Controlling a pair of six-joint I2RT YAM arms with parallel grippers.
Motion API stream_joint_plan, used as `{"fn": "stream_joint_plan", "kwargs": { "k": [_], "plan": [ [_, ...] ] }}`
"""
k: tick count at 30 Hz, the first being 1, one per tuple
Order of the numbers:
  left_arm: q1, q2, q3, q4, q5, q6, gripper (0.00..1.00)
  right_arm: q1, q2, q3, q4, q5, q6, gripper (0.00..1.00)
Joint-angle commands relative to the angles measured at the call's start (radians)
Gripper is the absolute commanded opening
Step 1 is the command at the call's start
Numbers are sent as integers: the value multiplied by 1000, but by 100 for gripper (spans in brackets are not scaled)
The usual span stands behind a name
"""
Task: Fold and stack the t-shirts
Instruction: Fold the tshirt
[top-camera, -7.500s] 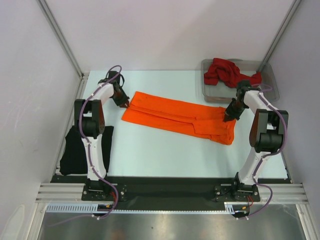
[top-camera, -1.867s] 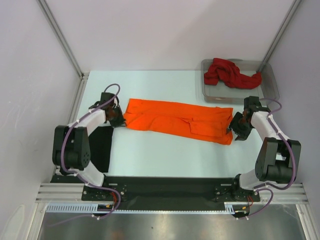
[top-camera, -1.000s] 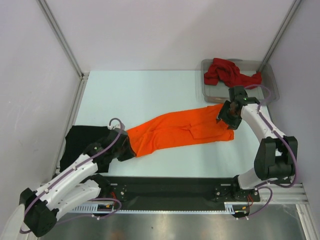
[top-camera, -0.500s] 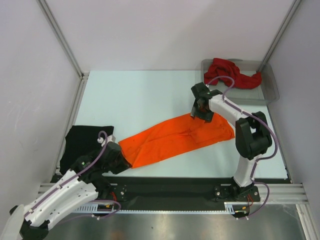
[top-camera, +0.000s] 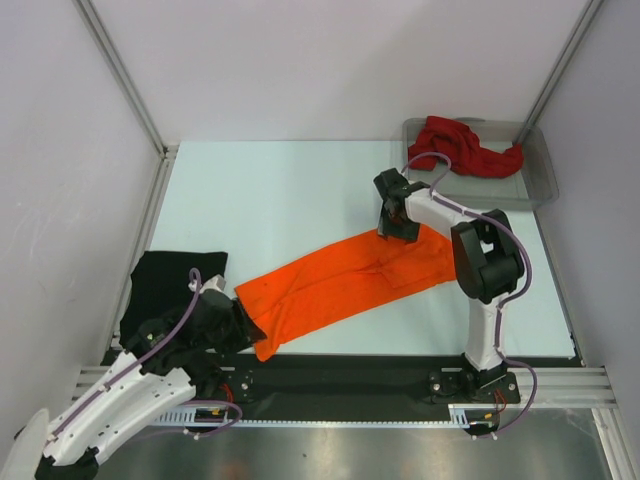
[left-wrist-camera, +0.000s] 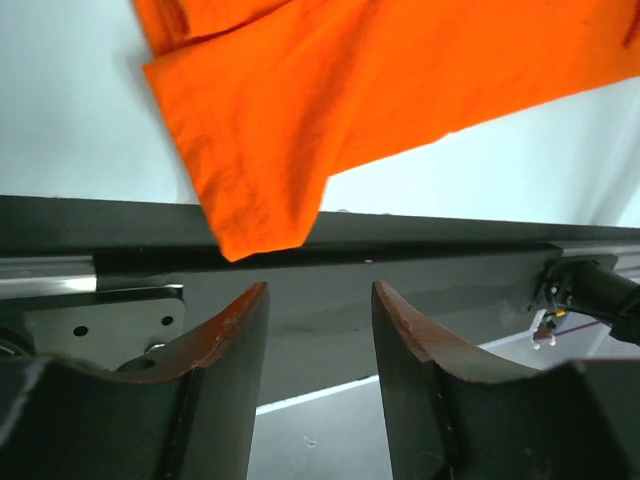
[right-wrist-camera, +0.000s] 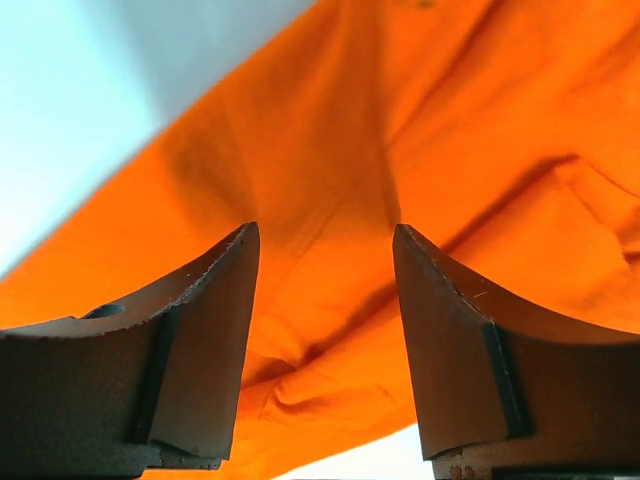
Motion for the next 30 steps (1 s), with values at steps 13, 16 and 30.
{"fn": "stream_joint_plan", "kwargs": {
  "k": [13, 16, 30],
  "plan": [
    [-4, 206, 360, 57, -56, 186, 58, 184, 216, 161, 54, -75, 17, 60],
    [-3, 229, 412, 59, -71, 209, 60, 218, 258, 231, 42, -97, 33, 60],
    [34, 273, 455, 103, -62, 283, 65, 327, 471, 546, 53, -242, 4, 60]
  ]
}}
